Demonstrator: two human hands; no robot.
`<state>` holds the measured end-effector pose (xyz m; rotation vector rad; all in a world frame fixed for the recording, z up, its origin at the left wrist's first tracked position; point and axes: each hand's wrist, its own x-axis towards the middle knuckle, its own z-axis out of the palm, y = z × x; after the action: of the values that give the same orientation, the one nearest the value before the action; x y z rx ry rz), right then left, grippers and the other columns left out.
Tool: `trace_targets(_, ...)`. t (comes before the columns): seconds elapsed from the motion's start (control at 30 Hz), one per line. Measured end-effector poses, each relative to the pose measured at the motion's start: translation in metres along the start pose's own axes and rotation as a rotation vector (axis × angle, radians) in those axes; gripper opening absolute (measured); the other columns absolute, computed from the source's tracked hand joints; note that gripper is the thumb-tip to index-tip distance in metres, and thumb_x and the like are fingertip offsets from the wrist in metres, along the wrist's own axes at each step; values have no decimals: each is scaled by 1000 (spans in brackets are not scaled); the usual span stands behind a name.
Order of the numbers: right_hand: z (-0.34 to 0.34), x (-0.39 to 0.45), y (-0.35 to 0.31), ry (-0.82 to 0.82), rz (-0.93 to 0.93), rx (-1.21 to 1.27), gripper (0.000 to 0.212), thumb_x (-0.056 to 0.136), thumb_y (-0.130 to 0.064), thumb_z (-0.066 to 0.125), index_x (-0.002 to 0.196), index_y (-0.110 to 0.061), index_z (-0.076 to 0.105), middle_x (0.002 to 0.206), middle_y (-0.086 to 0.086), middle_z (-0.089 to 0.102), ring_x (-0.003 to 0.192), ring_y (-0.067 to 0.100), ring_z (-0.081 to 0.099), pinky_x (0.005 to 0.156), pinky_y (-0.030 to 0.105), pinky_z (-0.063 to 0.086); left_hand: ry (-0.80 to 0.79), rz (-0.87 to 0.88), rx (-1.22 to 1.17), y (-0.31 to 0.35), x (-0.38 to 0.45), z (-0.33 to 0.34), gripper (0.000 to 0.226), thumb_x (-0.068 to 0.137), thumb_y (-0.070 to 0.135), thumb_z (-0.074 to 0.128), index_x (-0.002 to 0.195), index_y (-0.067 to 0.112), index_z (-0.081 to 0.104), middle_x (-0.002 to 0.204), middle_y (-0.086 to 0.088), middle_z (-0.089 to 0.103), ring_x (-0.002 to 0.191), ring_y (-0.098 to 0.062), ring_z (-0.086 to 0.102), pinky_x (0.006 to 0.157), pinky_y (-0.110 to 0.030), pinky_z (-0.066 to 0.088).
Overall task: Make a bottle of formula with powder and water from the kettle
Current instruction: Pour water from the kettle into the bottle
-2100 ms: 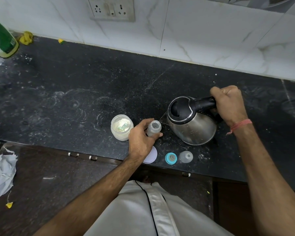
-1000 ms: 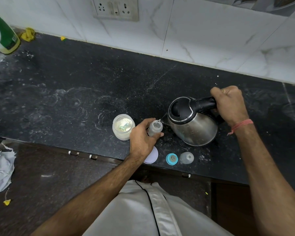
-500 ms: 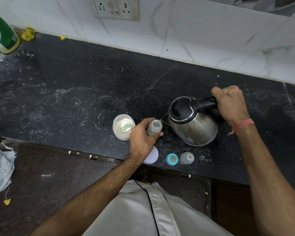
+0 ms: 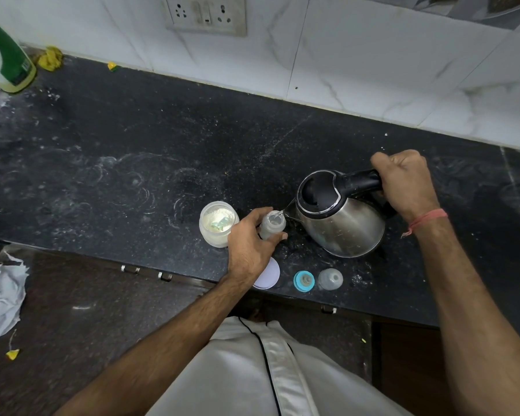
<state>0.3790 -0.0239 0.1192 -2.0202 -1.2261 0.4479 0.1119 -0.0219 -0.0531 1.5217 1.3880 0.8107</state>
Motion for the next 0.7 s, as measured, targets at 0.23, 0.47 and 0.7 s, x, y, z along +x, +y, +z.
trace_targets(0.23,1,2,1,-10,14,-8,55,94,-23,62,51,6,41,38,-8,31,44,19,28,43,21,31,4,-5,14,0,0,0,65,79,33,104,137,27,75,125,15,82,116,-5,76,103,-38,65)
trace_targets(0.47,1,2,0,7,3,-11,55,94,-21,61,55,11,41,42,3,34,45,22,30,44,19,32,5,4,12,0,0,-1,62,80,34,103,135,27,76,122,16,82,113,-3,77,100,-37,66)
trace_targets(0.7,3,3,-1,1,13,-19,54,92,-26,60,51,4,43,38,-7,31,43,17,28,44,20,31,-11,-5,17,3,0,-2,63,80,31,103,136,26,75,125,16,81,115,-5,75,104,-37,64)
